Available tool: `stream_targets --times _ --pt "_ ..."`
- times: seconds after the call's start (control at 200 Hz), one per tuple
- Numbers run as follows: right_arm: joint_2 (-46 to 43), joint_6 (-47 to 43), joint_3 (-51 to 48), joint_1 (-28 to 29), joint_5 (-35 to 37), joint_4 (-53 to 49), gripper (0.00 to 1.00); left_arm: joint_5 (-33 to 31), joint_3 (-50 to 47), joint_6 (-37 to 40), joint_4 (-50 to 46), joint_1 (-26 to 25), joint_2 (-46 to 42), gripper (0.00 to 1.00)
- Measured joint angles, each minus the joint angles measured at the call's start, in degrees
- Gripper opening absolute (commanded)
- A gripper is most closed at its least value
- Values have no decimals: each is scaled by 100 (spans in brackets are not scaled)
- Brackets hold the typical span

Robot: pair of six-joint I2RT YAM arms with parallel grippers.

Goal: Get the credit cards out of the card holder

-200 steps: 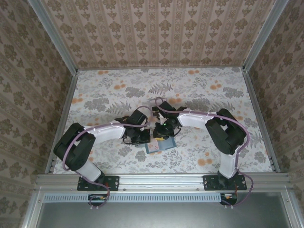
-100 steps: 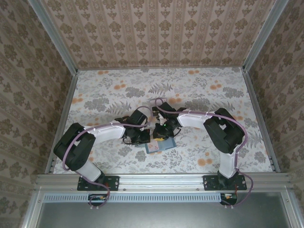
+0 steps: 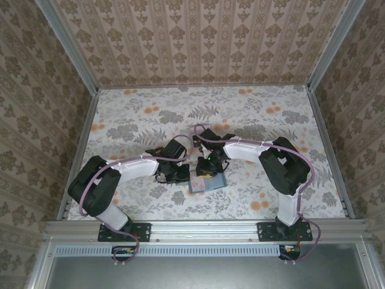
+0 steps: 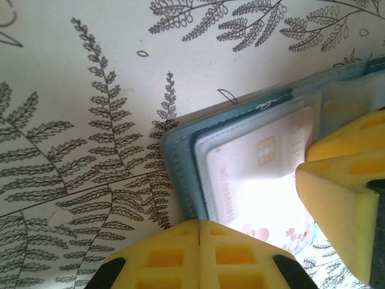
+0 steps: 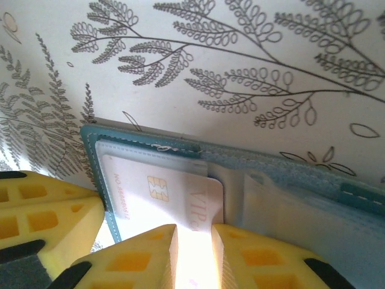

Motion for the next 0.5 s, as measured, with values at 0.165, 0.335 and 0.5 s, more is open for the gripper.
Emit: stream_targets --times 0.165,0.335,0.5 --pt "-35 -63 39 7 136 -173 26 -2 -11 2 -20 0 22 7" --pt "-87 -42 42 11 81 -177 26 2 -15 2 -11 0 85 6" --pt "-90 63 2 11 -118 -22 26 2 -15 2 -9 2 85 6"
